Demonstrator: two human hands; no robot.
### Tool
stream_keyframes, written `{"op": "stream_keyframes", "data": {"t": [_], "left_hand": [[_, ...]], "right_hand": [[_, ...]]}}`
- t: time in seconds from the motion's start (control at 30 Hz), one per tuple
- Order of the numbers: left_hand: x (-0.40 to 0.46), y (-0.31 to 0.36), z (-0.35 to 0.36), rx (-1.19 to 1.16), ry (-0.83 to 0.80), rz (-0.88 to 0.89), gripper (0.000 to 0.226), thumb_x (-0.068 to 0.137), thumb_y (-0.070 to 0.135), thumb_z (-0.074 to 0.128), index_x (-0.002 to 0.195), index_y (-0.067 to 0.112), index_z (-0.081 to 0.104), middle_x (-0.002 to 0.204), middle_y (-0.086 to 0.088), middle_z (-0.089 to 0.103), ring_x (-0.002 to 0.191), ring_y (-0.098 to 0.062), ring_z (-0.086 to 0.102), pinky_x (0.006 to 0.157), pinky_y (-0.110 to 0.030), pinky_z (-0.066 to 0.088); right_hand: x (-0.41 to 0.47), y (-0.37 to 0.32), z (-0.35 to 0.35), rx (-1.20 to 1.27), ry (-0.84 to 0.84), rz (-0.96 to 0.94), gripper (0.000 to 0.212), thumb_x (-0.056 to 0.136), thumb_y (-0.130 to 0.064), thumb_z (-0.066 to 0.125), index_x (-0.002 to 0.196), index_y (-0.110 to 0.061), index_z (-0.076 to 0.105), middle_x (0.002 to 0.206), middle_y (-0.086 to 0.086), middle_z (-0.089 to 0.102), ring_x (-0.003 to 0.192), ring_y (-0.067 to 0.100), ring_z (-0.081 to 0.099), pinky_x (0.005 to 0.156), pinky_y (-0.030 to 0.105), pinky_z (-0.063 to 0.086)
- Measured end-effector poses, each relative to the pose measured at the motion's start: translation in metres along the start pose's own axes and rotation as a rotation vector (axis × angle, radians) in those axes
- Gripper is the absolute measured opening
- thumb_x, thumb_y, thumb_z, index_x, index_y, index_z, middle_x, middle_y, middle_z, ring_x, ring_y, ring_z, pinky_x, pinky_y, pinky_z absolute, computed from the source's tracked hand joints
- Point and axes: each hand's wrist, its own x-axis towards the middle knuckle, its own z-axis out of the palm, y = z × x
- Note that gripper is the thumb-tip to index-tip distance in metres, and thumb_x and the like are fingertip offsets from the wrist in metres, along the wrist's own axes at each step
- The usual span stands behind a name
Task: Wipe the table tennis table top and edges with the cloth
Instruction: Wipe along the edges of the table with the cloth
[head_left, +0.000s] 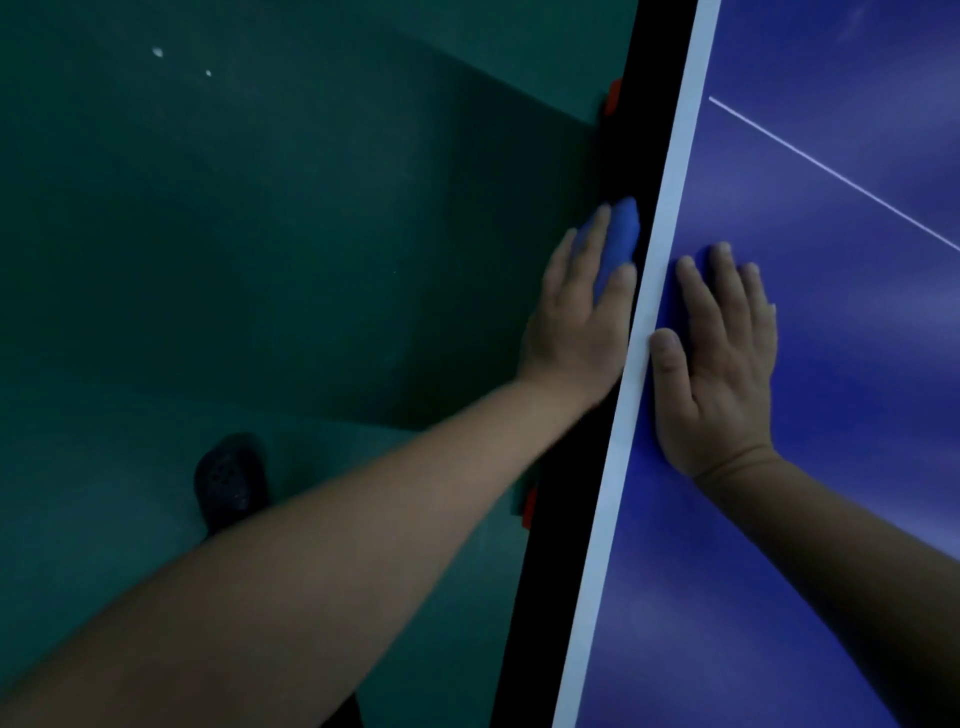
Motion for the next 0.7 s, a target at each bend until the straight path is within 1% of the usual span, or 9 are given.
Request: {"op": "stream_keyframes", "data": {"t": [0.1,0.17,0.23,0.3,0.37,0.47,0.57,0.63,0.7], "left_hand": [[0.007,0.004,0.002,-0.064,0.001,0.011,0.049,0.110,0.023,0.034,0.158,0.016,0.028,0.166,0.003,0.024,0.152,-0.011,0.017,0.112,-0.006,0.005],[-0.035,-0.011,-0.001,-0.047,0.012,0.047,0.052,0.108,0.029,0.035,0.158,0.019,0.027,0.166,0.006,0.024,0.152,-0.004,0.015,0.114,-0.005,0.006],[-0.094,-0.030,-0.004,-0.023,-0.016,0.059,0.056,0.106,0.038,0.032,0.159,0.021,0.026,0.166,0.010,0.021,0.152,-0.001,0.012,0.119,-0.013,0.009],[-0.144,-0.037,-0.005,-0.013,-0.041,0.016,0.058,0.104,0.048,0.031,0.158,0.029,0.024,0.167,0.014,0.017,0.153,0.000,0.011,0.121,-0.017,0.011],[-0.158,-0.031,-0.002,-0.017,-0.029,-0.063,0.057,0.101,0.054,0.030,0.155,0.038,0.022,0.166,0.018,0.015,0.151,0.006,0.010,0.119,-0.014,0.012],[-0.109,-0.016,0.001,0.022,-0.009,-0.049,0.059,0.102,0.045,0.031,0.158,0.031,0.025,0.167,0.013,0.018,0.150,0.006,0.009,0.115,-0.006,0.007],[-0.023,0.003,0.003,0.019,0.018,-0.013,0.060,0.100,0.039,0.034,0.158,0.026,0.027,0.166,0.007,0.023,0.151,-0.002,0.013,0.108,0.000,0.004],[0.013,0.015,0.006,-0.007,0.018,0.009,0.058,0.102,0.036,0.034,0.159,0.024,0.026,0.166,0.006,0.023,0.151,-0.004,0.014,0.109,-0.006,0.006],[0.010,0.019,0.006,-0.028,0.008,0.037,0.057,0.104,0.034,0.035,0.159,0.023,0.025,0.167,0.007,0.022,0.152,-0.003,0.013,0.113,-0.011,0.008]], "right_hand": [[-0.001,0.001,0.000,-0.001,0.005,-0.006,0.061,0.102,-0.047,0.031,0.157,-0.022,0.031,0.167,0.002,0.018,0.155,0.028,0.008,0.123,0.056,0.007],[-0.001,0.001,0.000,0.006,0.014,-0.008,0.060,0.102,-0.047,0.032,0.157,-0.022,0.031,0.167,0.002,0.018,0.155,0.028,0.009,0.123,0.057,0.008],[-0.001,0.001,0.000,0.009,0.018,-0.010,0.060,0.102,-0.046,0.032,0.157,-0.022,0.031,0.167,0.002,0.019,0.155,0.028,0.009,0.123,0.057,0.008],[-0.001,0.002,0.001,0.012,0.015,-0.013,0.060,0.102,-0.046,0.032,0.157,-0.022,0.031,0.167,0.002,0.019,0.155,0.028,0.009,0.123,0.057,0.008],[-0.001,0.003,0.001,0.017,0.008,-0.009,0.060,0.102,-0.047,0.031,0.157,-0.021,0.031,0.167,0.002,0.019,0.156,0.027,0.008,0.123,0.056,0.007],[-0.002,0.002,0.000,0.008,0.005,-0.007,0.060,0.102,-0.046,0.032,0.157,-0.021,0.031,0.167,0.002,0.019,0.156,0.028,0.008,0.123,0.056,0.007],[-0.002,0.001,0.000,0.007,0.007,-0.010,0.060,0.102,-0.045,0.032,0.157,-0.022,0.031,0.167,0.003,0.019,0.155,0.028,0.009,0.123,0.057,0.008],[-0.002,0.001,0.000,0.007,0.007,-0.009,0.060,0.102,-0.045,0.033,0.157,-0.021,0.031,0.167,0.003,0.019,0.155,0.028,0.009,0.123,0.058,0.009],[-0.003,0.001,0.000,0.005,0.010,-0.009,0.061,0.102,-0.045,0.032,0.157,-0.020,0.032,0.167,0.004,0.019,0.156,0.028,0.009,0.123,0.058,0.009]]}}
